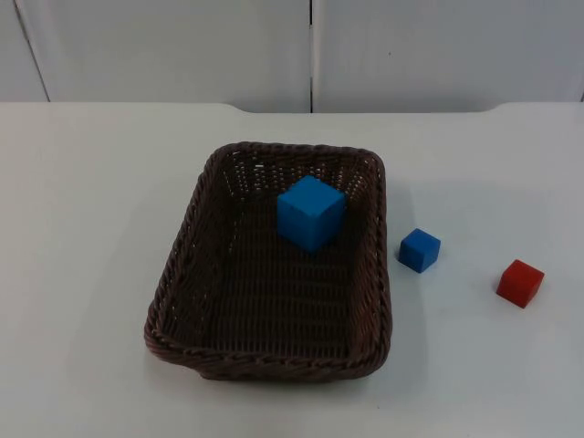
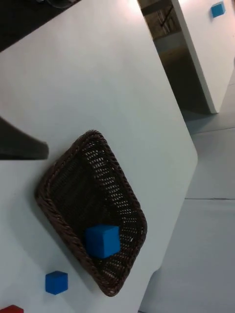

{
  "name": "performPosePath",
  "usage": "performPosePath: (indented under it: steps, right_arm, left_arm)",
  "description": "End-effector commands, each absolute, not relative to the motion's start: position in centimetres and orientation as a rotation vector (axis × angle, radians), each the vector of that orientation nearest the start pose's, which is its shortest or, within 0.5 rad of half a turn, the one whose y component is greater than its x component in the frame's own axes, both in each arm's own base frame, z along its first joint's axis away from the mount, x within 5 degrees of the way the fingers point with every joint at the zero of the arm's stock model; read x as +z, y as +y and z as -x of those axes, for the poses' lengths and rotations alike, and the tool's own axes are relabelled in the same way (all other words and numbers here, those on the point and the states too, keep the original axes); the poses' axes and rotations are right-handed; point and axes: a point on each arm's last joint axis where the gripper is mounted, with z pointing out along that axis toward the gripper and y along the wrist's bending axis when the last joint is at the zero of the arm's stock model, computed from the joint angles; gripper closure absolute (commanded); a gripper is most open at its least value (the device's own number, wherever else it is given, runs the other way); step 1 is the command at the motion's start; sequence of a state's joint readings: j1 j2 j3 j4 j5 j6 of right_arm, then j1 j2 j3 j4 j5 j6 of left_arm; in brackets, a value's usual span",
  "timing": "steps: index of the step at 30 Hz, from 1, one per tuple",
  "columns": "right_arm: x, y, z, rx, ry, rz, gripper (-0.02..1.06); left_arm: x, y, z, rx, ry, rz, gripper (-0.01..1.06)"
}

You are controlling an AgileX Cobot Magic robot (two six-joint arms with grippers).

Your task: Pick up the basket with the left hand and place the largest block into the basket with the right hand.

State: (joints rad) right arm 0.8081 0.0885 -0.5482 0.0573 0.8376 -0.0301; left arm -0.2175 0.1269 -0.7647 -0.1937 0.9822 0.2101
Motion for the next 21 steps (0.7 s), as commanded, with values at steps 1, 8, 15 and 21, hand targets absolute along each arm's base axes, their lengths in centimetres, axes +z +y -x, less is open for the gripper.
performPosePath:
  steps: [1,8,15,21]
  right_arm:
    - [30.6,0.6,-0.1,0.597,1.748,0.779,0.19]
    - [29.8,-0.4,0.7,0.560,1.777,0.797,0.19]
    - [29.3,-0.8,0.6,0.504,1.840,0.799,0.19]
    - [29.1,-0.9,0.6,0.485,1.857,0.805,0.19]
  left_arm:
    - [35.2,-0.8,2.4,-0.214,1.797,-0.403,0.15]
    - [33.8,-0.6,3.4,-0.221,1.805,-0.387,0.15]
    - [29.1,-0.8,1.3,-0.183,1.952,-0.400,0.15]
    - [27.7,-0.5,0.7,-0.167,2.028,-0.349,0.15]
